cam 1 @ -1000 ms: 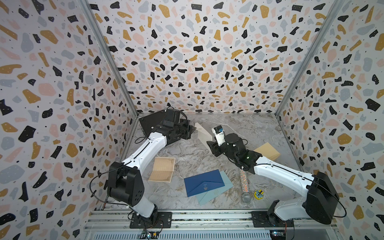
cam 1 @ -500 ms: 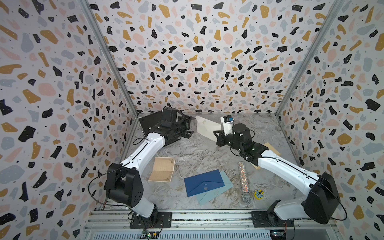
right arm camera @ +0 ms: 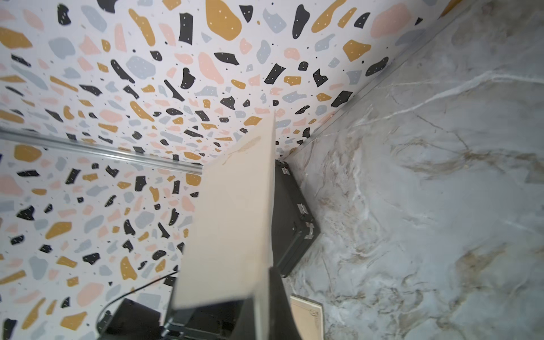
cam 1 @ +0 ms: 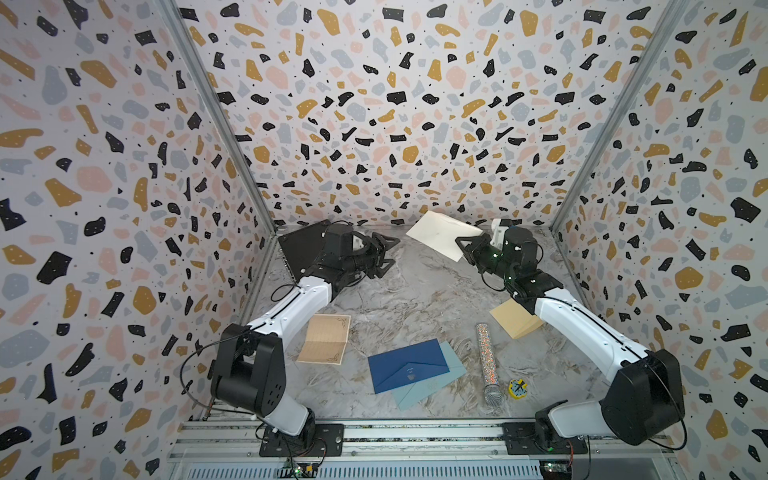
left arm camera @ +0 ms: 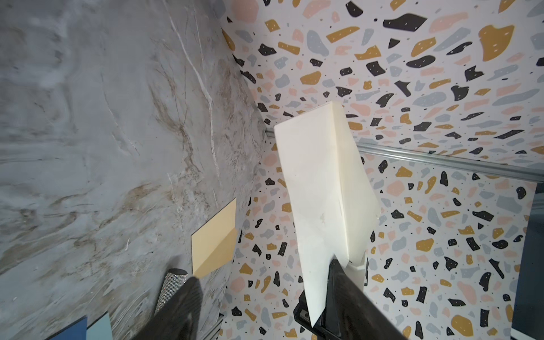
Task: Take the letter paper out of the envelope
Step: Pick up the envelope from the envelope.
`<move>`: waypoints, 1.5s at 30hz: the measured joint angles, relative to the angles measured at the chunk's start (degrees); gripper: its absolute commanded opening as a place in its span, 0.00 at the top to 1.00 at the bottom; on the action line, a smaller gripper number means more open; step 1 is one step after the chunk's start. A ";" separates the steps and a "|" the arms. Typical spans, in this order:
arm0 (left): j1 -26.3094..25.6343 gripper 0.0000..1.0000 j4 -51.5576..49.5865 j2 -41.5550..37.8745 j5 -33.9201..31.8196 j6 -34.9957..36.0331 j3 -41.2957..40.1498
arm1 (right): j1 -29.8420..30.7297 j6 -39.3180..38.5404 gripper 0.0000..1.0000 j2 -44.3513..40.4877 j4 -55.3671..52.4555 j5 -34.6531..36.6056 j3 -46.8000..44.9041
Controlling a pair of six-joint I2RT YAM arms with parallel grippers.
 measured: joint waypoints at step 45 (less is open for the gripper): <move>-6.56 1.00 22.99 18.71 7.37 -7.21 13.00 | 0.81 29.99 0.91 -0.81 4.09 -3.08 -4.17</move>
